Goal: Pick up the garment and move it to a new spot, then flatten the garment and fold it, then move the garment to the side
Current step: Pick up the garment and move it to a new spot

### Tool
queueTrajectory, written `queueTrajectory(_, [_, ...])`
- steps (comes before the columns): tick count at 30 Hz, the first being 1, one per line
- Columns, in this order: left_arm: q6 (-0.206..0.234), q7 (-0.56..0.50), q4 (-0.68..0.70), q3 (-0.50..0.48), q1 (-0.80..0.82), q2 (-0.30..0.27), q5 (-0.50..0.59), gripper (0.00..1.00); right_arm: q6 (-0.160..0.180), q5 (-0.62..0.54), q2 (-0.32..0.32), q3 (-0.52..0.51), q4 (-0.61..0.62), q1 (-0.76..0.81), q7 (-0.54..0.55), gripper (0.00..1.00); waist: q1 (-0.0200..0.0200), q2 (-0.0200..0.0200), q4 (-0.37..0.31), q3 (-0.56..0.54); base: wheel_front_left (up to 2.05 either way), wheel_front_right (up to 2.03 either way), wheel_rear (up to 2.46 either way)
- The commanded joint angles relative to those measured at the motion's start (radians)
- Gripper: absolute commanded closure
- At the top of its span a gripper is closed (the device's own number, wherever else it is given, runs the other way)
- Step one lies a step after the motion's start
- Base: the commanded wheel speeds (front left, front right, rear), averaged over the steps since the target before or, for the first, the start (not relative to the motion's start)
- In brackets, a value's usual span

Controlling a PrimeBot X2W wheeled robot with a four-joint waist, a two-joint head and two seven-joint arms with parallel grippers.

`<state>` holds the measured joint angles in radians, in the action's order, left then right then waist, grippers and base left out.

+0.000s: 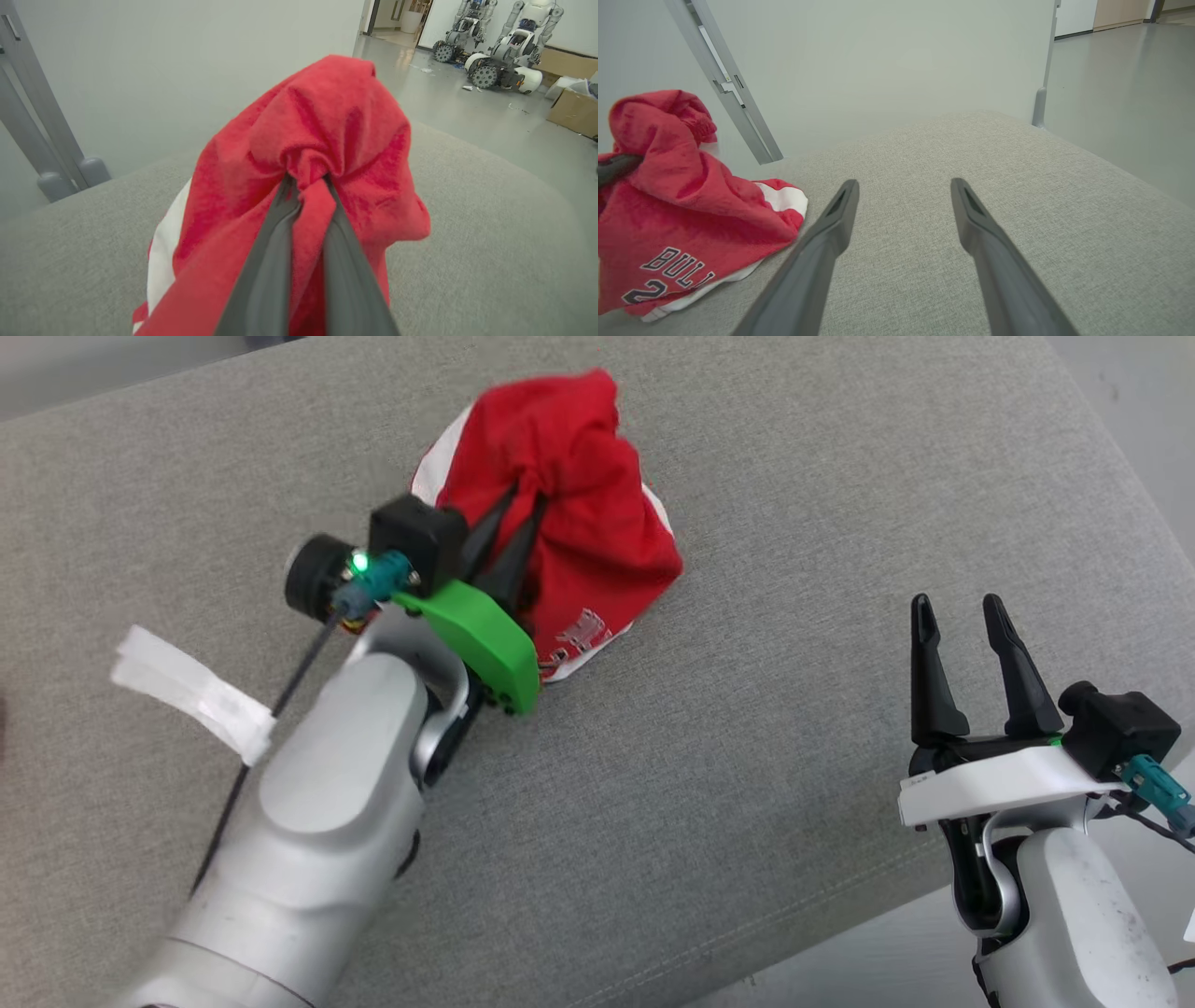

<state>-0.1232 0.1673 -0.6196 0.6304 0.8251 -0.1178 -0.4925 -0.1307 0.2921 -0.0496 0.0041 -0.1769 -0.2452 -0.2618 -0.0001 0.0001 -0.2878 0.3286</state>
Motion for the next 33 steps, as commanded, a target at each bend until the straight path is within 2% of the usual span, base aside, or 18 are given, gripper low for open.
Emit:
queueTrajectory(1, [-0.002, 0.012, -0.031, 0.013, -0.023, 0.007, -0.005, 1.00, 0.000, -0.001, -0.001, -0.004, -0.001, 0.007, -0.005, 0.00, 0.0001, -0.0001, 0.007, -0.009, 0.00, 0.00, 0.00])
queueTrajectory(2, [-0.003, 0.022, -0.051, 0.024, -0.030, 0.014, -0.002, 0.64, 0.000, -0.003, -0.001, -0.002, -0.003, 0.008, -0.005, 0.00, 0.0001, -0.0001, 0.010, -0.014, 0.00, 0.00, 0.00])
queueTrajectory(3, [-0.004, 0.038, -0.069, 0.031, -0.035, 0.023, -0.003, 0.00, 0.000, -0.006, -0.001, -0.001, -0.005, 0.009, -0.004, 0.00, 0.0001, -0.0001, 0.014, -0.023, 0.00, 0.00, 0.00])
queueTrajectory(10, [0.007, 0.097, -0.077, -0.003, -0.066, 0.045, -0.021, 0.00, 0.000, -0.027, -0.001, -0.001, -0.018, 0.045, -0.004, 0.00, 0.0001, -0.0001, 0.075, -0.102, 0.00, 0.00, 0.00])
queueTrajectory(20, [0.060, 0.097, 0.144, -0.203, -0.230, -0.012, 0.073, 0.00, 0.000, -0.056, -0.002, 0.012, -0.031, 0.082, -0.004, 0.00, 0.0001, -0.0001, 0.180, -0.188, 0.00, 0.00, 0.00])
queueTrajectory(33, [0.071, 0.097, 0.351, -0.425, -0.515, -0.053, 0.170, 0.00, 0.000, -0.081, -0.002, 0.033, -0.056, 0.125, -0.004, 0.00, 0.0001, -0.0001, 0.260, -0.292, 0.00, 0.00, 0.00])
